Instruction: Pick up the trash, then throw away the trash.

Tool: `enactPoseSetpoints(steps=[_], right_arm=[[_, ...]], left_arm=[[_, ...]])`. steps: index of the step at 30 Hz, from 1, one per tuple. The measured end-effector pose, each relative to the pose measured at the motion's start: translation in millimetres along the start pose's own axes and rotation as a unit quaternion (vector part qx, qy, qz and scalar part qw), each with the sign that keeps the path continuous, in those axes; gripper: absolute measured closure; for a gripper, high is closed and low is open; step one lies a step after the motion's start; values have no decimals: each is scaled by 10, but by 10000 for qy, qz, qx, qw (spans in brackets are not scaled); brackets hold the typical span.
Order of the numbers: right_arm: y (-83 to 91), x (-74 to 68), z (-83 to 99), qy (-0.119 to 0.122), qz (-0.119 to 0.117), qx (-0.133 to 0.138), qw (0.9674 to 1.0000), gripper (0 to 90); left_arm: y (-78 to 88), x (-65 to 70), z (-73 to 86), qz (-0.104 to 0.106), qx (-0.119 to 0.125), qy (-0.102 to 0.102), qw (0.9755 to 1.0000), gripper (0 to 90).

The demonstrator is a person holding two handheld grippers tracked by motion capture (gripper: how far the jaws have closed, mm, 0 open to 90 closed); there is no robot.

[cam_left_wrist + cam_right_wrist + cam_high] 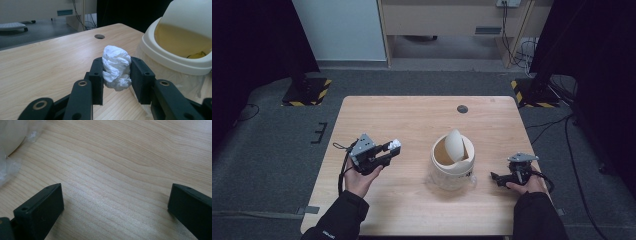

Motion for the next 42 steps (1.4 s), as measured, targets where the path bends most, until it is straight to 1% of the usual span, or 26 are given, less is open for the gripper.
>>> enactPoseSetpoints(steps=[4, 9, 11, 18, 24, 33, 42], right_arm=[[0, 1, 0, 2, -1, 1, 10000, 5], [0, 0, 0, 3, -3, 1, 10000, 5], [0, 0, 0, 1, -4, -1, 10000, 5], [-1, 0, -1, 6, -4, 0, 10000, 5], [-1, 0, -1, 6, -4, 0, 10000, 5], [-2, 0, -3, 7, -12, -4, 10000, 5], [-3, 0, -3, 6, -11, -1, 10000, 5]], left_arm=[[32, 15, -56, 41, 137, 7, 9999, 645], [84, 30, -113, 83, 290, 68, 9995, 645], [100, 50, -141, 131, 363, 74, 9992, 646], [149, 125, -221, 248, 531, 27, 9983, 646], [184, 211, -292, 441, 671, 27, 9968, 646], [187, 357, -352, 732, 764, 16, 9944, 644], [141, 415, -328, 847, 709, 12, 9939, 644]])
Point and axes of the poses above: each handheld gripper's, and its own axes: y roughly backward along the jaws, z roughly out of its underside, x roughly to its right, the point moved 2 cm from there along -y, roughly forward along the jaws, and after that the axes turned 11 degrees about -z, right-handed, at the moved point
